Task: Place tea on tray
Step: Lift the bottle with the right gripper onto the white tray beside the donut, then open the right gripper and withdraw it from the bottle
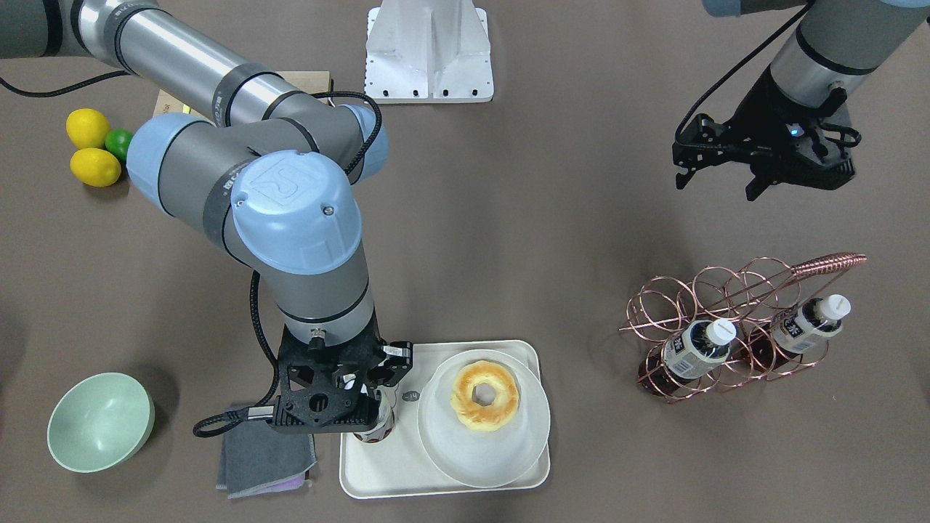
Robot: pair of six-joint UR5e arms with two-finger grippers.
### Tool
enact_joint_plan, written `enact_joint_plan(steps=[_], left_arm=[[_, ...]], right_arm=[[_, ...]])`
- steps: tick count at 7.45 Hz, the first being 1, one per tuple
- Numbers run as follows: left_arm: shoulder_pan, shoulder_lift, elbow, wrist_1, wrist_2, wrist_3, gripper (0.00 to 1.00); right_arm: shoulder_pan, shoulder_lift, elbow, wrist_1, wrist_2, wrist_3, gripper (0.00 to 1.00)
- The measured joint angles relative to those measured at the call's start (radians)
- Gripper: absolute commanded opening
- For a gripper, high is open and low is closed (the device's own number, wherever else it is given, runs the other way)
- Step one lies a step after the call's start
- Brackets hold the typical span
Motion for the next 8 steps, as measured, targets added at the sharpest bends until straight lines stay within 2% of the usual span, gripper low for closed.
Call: enact_joint_plan(steps=[1,5,6,8], left_arm=[[0.000,0.000,0.002,0.000,0.000,0.000,0.96],[0.000,0.004,0.011,-0.001,0.002,0.001,0.96],[-0.002,0.002,0.012,-0.001,0.002,0.000,0.96],[-0.046,0.007,0.017,0.000,0.004,0.035,0.96]], right_arm=[[-0.003,0.002,-0.005,0.011,0.000,0.004,0.99],[-0.007,0.001,0.009,0.015,0.006,-0.001,1.00],[0.008,-0.013,0.044,0.007,0.049,-0.004,1.00],[0.086,-0.155,0.234,-0.048,0.161,-0.066,1.00]])
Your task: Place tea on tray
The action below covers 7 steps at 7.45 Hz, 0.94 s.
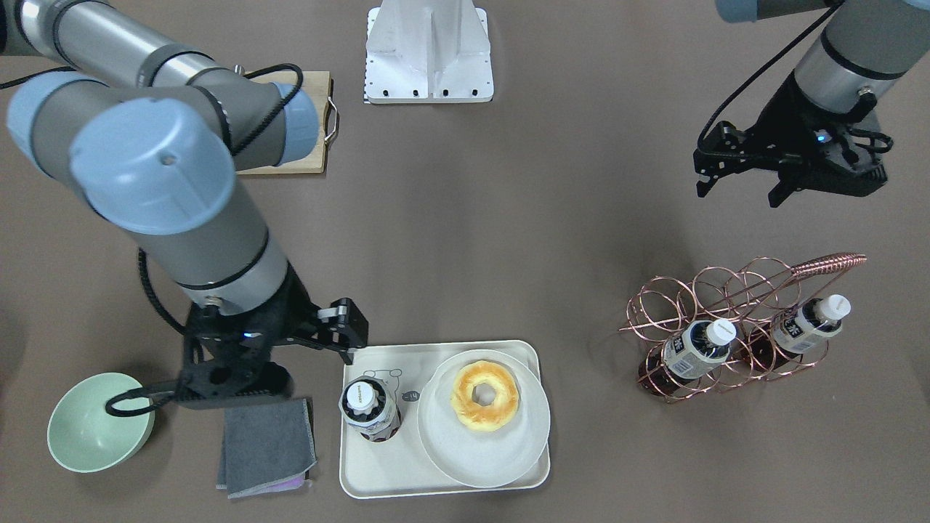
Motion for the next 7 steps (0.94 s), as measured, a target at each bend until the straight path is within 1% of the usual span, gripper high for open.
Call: enact_joint_plan(steps=[1,2,3,4,5,6,7], left_arm=[[-0.047,0.015,0.002,0.003,-0.002,0.058,0.96],[-0.093,0.047,0.001,0.004,-0.004,0.139,0.96],[-0.151,0.094,0.004,0.003,-0.005,0.248,0.96],[-0.213,0.138,0.013,0.001,-0.007,0.358,0.96],[-0.277,0.175,0.026,-0.001,-0.009,0.459,0.96],[-0.341,0.205,0.032,-0.001,-0.011,0.534,0.96],[-0.390,0.241,0.016,-0.002,-0.020,0.574,0.96]], right_arm=[[0.054,-0.081,0.101,-0.063,0.033,-0.087,1.00],[0.111,-0.170,0.198,-0.140,0.051,-0.211,1.00],[0.177,-0.292,0.303,-0.213,0.059,-0.367,1.00],[0.237,-0.412,0.371,-0.252,0.061,-0.504,1.00],[0.300,-0.528,0.405,-0.266,0.062,-0.642,1.00],[0.374,-0.634,0.419,-0.272,0.065,-0.798,1.00],[0.454,-0.728,0.417,-0.272,0.079,-0.935,1.00]])
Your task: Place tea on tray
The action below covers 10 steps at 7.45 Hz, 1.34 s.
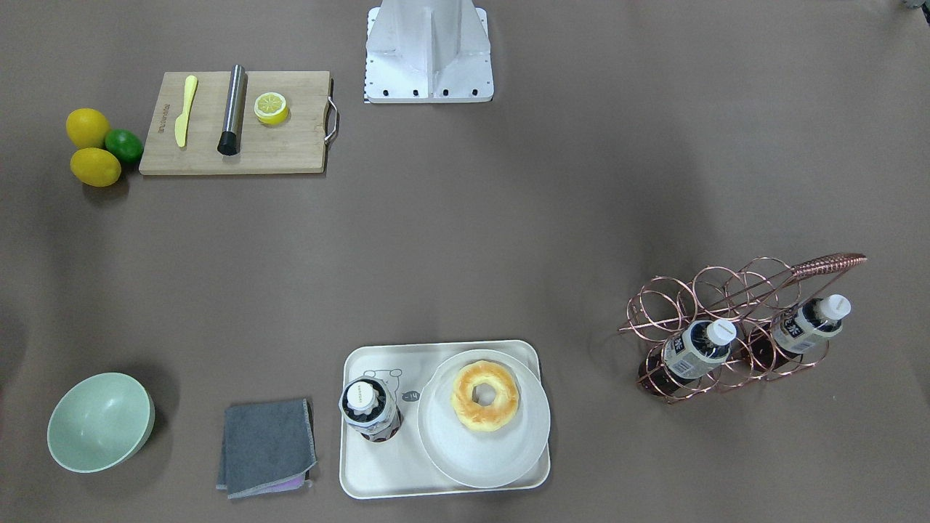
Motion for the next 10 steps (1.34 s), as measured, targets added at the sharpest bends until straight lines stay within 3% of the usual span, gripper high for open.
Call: enact_joint_plan(steps=[3,5,7,10], left_arm=[[-0.073,0.100,-0.022,-0.005,-0.045,0.117,0.96],[-0.107,0.194,0.028,-0.111,-0.048,0.230,0.96],[-0.166,0.245,0.093,-0.221,-0.076,0.270,0.96],[-0.217,0.254,0.149,-0.249,-0.170,0.319,0.97]], right_arm=[[0.214,-0.149,-0.055,0.001,0.032,-0.311,1.00],[0.319,-0.196,-0.053,0.006,0.041,-0.391,1.00],[0.355,-0.210,-0.068,0.047,0.036,-0.411,1.00],[0.361,-0.218,-0.084,0.077,0.038,-0.406,1.00]])
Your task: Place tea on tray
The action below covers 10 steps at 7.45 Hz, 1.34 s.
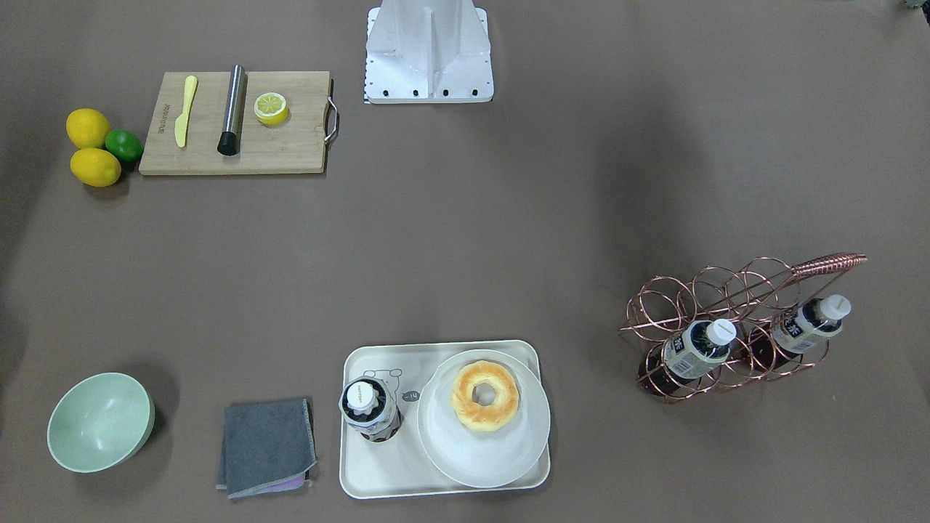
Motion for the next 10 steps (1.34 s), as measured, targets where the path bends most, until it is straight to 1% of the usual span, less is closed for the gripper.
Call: enact_joint_plan(steps=[4,8,10], left_arm=[[-0.074,0.000,0.086,-0.009,-0.012,0.004,0.97],[-0.096,0.000,0.105,-0.013,-0.011,0.003,0.97],[-0.097,0.009,0.117,-0.046,-0.009,0.003,0.97]], right_arm=[[0.000,0.007,0.037,0.002,0.004,0.022,1.00],[0.000,-0.001,0.067,0.002,0.020,0.029,1.00],[-0.001,-0.003,0.063,0.002,0.019,0.029,1.00]])
